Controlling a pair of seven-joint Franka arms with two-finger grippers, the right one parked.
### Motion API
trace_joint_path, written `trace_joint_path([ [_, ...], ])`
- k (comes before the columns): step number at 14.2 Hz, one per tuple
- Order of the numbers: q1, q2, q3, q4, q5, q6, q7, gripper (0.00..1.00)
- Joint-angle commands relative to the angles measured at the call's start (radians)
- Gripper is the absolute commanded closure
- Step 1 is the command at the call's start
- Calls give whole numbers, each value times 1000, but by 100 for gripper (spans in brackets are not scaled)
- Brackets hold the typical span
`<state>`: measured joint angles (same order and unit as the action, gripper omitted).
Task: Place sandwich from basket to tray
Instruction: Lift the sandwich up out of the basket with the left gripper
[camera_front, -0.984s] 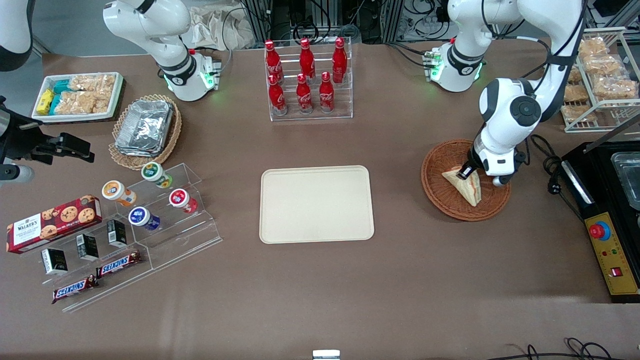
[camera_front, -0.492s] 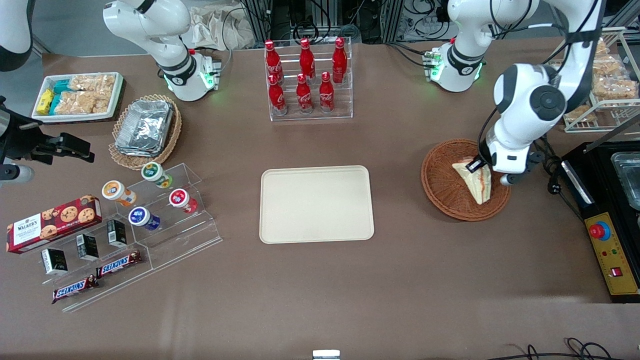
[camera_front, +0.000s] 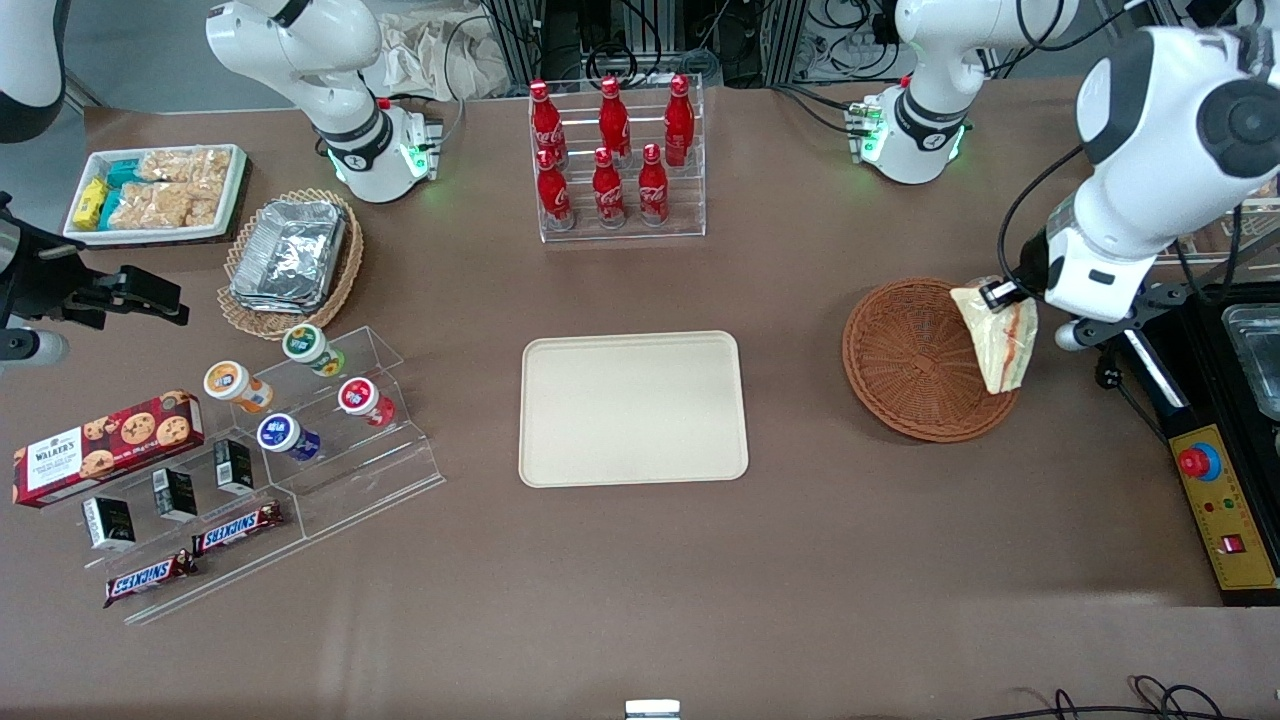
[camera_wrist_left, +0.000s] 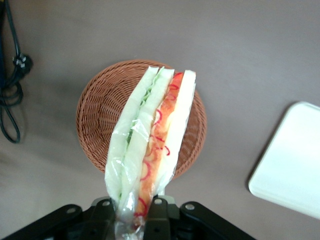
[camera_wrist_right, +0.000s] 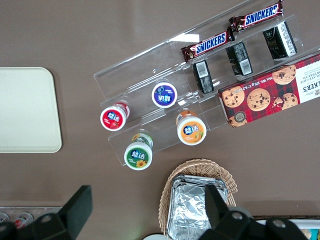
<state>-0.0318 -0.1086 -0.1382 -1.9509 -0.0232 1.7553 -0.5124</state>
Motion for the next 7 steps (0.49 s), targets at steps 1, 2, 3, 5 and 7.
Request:
trace_joint_path([
  [1, -2, 47, -98, 143, -6, -91, 25, 100],
  [2, -7, 73, -150, 189, -7, -108, 12, 100],
  [3, -7, 90, -194, 214, -17, -117, -10, 100],
  [5, -10, 106, -274, 219, -37, -108, -69, 100],
  [7, -10, 148, -360, 216, -21, -68, -144, 100],
])
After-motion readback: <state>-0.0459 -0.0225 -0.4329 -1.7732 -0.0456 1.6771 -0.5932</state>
